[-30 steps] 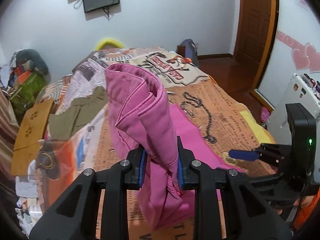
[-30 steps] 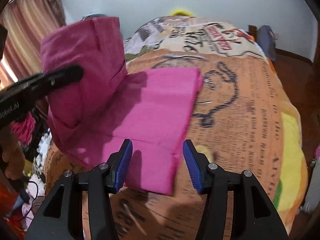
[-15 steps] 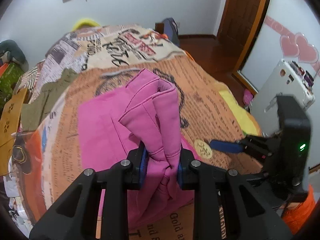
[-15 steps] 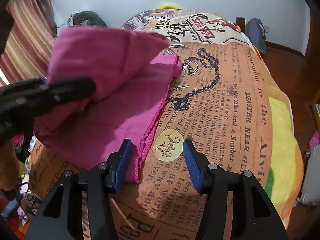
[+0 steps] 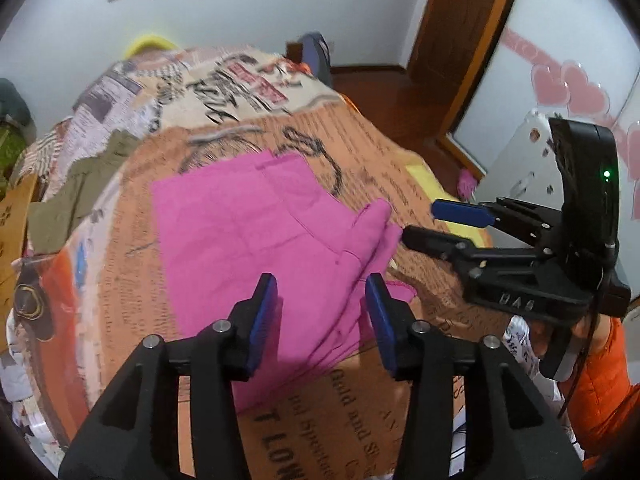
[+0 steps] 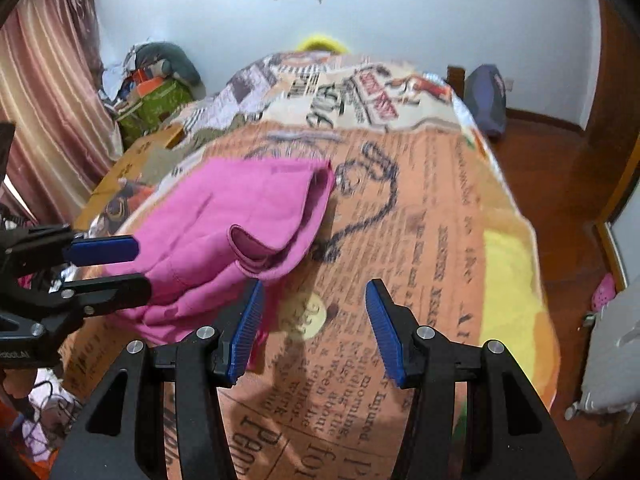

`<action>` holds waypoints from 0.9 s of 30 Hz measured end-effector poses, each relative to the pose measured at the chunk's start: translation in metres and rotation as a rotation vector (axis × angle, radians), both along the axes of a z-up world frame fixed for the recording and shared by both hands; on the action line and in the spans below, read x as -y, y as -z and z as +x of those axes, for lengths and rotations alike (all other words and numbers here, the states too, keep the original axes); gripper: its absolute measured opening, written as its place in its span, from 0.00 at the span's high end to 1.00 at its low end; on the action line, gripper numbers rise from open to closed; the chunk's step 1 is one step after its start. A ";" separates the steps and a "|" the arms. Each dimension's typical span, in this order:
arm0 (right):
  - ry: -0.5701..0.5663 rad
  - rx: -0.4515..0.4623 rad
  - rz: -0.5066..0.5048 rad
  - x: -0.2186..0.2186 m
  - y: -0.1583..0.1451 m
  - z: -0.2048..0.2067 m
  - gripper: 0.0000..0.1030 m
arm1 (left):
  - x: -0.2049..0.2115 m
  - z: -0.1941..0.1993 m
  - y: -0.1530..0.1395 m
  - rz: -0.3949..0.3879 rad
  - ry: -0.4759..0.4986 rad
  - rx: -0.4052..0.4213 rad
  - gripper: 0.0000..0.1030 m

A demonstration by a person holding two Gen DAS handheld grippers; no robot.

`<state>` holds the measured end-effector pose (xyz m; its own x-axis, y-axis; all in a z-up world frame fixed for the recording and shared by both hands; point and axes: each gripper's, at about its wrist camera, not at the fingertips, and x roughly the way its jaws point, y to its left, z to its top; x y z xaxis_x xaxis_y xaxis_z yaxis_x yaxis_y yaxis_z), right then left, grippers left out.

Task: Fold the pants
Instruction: 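Open the left tool and release the folded pink pants onto the bed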

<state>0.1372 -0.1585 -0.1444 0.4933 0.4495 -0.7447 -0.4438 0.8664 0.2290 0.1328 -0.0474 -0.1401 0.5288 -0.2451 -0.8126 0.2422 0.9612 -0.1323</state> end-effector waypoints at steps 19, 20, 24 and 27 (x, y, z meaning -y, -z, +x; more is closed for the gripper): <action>-0.070 0.004 -0.013 -0.050 0.007 0.010 0.52 | -0.053 -0.009 0.049 0.044 -0.117 -0.057 0.29; -0.067 -0.012 -0.025 -0.047 0.014 0.009 0.52 | -0.056 -0.011 0.051 0.039 -0.120 -0.060 0.25; -0.044 -0.071 -0.008 -0.030 0.036 0.003 0.43 | -0.070 -0.019 0.055 0.033 -0.145 -0.066 0.19; -0.023 -0.096 0.032 -0.020 0.041 0.002 0.42 | -0.077 -0.023 0.057 -0.002 -0.160 -0.082 0.18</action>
